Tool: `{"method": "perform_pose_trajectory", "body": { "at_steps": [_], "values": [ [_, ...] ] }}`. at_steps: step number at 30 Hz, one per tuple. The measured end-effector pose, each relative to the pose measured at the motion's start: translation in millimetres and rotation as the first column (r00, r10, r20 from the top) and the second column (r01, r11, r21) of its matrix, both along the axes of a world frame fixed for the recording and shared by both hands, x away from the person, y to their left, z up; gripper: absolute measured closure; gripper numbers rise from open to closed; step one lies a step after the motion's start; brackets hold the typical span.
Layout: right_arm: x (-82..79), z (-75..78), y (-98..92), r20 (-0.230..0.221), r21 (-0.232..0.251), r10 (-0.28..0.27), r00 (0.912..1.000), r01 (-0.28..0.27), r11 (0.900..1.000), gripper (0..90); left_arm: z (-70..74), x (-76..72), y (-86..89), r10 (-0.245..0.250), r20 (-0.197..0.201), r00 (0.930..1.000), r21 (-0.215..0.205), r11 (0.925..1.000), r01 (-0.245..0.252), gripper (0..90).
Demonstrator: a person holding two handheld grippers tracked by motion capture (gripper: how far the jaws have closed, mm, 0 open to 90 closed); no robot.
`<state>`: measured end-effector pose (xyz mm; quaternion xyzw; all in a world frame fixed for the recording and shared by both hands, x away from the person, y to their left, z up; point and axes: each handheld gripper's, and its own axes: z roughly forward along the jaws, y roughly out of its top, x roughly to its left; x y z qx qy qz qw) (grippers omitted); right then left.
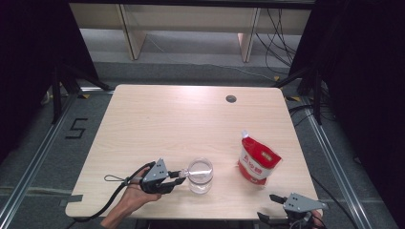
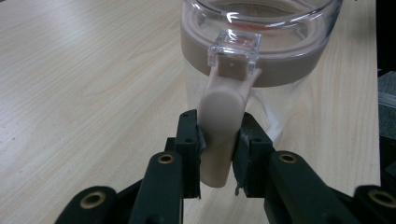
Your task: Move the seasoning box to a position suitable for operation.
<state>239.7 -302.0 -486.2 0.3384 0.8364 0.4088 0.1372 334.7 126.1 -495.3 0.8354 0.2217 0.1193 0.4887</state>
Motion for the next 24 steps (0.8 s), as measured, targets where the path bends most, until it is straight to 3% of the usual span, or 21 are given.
{"method": "perform_pose_trajectory", "body": {
  "at_steps": [2,9,11,14,15,17,18,21,23,24],
  "values": [
    [1.3,-0.9,1.1,0.003,0.003,0.019,0.9998,-0.019,1.0,24.9,-0.7,1.0,-1.1,-0.015,0.009,0.9998,-0.002,0.9999,0.015,73.4],
    [0.1,0.0,2.6,-0.002,0.008,0.002,1.0,-0.002,1.0,24.9,-0.7,1.7,-0.3,-0.028,0.012,0.9995,0.0,0.9996,0.028,73.3],
    [1.4,0.3,3.4,0.015,0.003,0.016,0.9998,-0.016,1.0,24.9,-0.8,0.9,-0.8,-0.015,0.0,0.9999,-0.007,0.9999,0.015,73.3],
    [0.9,1.2,5.8,0.01,0.01,0.03,0.9995,-0.03,0.999,26.7,-0.9,0.8,-0.6,-0.006,0.014,0.9999,-0.003,1.0,0.006,73.3],
    [1.3,2.1,6.6,0.031,0.01,0.049,0.9983,-0.049,0.999,29.0,-1.1,1.1,-0.4,0.004,0.013,0.9999,-0.005,1.0,-0.004,73.3],
    [1.1,3.4,8.4,0.048,0.033,0.058,0.9972,-0.06,0.998,29.4,-1.0,1.4,0.7,0.0,0.01,0.9999,0.0,1.0,0.0,73.0],
    [-1.2,4.8,9.8,0.027,0.049,0.038,0.9989,-0.04,0.998,29.4,-0.5,0.9,0.8,0.001,0.004,1.0,-0.002,1.0,-0.001,72.6],
    [1.2,4.9,10.8,0.05,0.054,0.055,0.9972,-0.058,0.997,29.7,0.0,-0.2,1.3,0.019,0.014,0.9997,-0.004,0.9998,-0.019,60.4],
    [-0.1,4.5,15.3,0.026,0.074,0.054,0.9982,-0.056,0.996,30.0,1.9,-2.0,2.1,0.032,0.017,0.9993,0.005,0.9995,-0.032,49.0],
    [2.6,5.5,17.2,0.051,0.066,0.066,0.9965,-0.069,0.995,30.9,3.1,-3.7,3.2,0.031,-0.002,0.9995,0.013,0.9994,-0.031,44.5]
  ]
}}
